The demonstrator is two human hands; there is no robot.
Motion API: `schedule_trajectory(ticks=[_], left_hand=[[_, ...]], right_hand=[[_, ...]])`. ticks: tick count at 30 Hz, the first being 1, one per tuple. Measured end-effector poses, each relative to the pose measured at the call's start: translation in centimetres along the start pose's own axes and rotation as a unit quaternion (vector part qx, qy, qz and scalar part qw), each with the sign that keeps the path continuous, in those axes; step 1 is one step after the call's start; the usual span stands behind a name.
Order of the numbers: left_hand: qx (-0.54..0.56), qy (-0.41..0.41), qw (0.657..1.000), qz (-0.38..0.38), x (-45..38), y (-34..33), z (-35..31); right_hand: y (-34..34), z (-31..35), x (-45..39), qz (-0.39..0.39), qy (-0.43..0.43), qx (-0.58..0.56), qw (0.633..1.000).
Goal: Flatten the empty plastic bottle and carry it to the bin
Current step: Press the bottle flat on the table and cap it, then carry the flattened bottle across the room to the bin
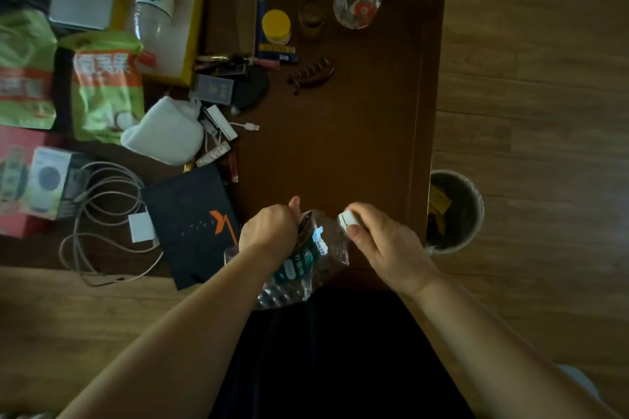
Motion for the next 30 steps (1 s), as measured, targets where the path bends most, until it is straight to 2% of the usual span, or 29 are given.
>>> schedule_trajectory(ticks=[3, 5, 8, 11, 13, 16, 20, 24, 26, 28, 30], left_hand=[[-0.034, -0.016, 0.997, -0.066, 2.4, 1.3, 1.6], [-0.09, -0.031, 0.99, -0.1, 3.9, 2.3, 2.8], [-0.157, -0.096, 0.977, -0.106, 5.7, 2.8, 4.6], [-0.183, -0.151, 0.967, -0.09, 7.9, 2.7, 6.9], [-0.185, -0.165, 0.965, -0.085, 9.5, 2.7, 8.7], [-0.167, -0.16, 0.971, -0.067, 11.5, 2.5, 10.4], [-0.141, -0.204, 0.968, -0.027, 14.3, 1.5, 10.1], [-0.054, -0.268, 0.961, 0.04, 16.3, 0.6, 9.7], [-0.02, -0.286, 0.958, 0.022, 16.3, 1.2, 9.9], [-0.021, -0.277, 0.961, -0.001, 15.6, 1.8, 10.6], [-0.05, -0.233, 0.971, 0.018, 14.9, 1.5, 11.8]], right_hand=[[-1.8, 1.8, 1.5, 0.004, -0.037, -0.016, 0.999], [-3.7, 3.0, 2.8, 0.027, -0.121, -0.072, 0.99], [-7.4, 5.3, 5.3, 0.08, -0.274, -0.185, 0.94], [-10.7, 8.0, 8.3, 0.084, -0.361, -0.292, 0.882], [-12.2, 9.6, 10.1, 0.06, -0.369, -0.297, 0.879], [-13.3, 11.5, 12.1, 0.022, -0.353, -0.272, 0.895], [-14.1, 12.6, 15.0, -0.017, -0.334, -0.332, 0.882], [-14.3, 10.3, 19.0, -0.086, -0.396, -0.319, 0.857], [-14.5, 8.7, 21.2, -0.107, -0.432, -0.277, 0.851], [-15.0, 7.1, 23.3, -0.121, -0.464, -0.249, 0.842], [-15.9, 5.0, 25.6, -0.13, -0.508, -0.256, 0.812]])
Point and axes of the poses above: each hand's wrist, its own x-axis away from the middle knuckle, its own y-axis out of the back of the hand, z = x × y, the point moved 4 cm from there along -x, towards the middle knuckle, and after that the axes turned 3 degrees about x, right-handed, at the moved point
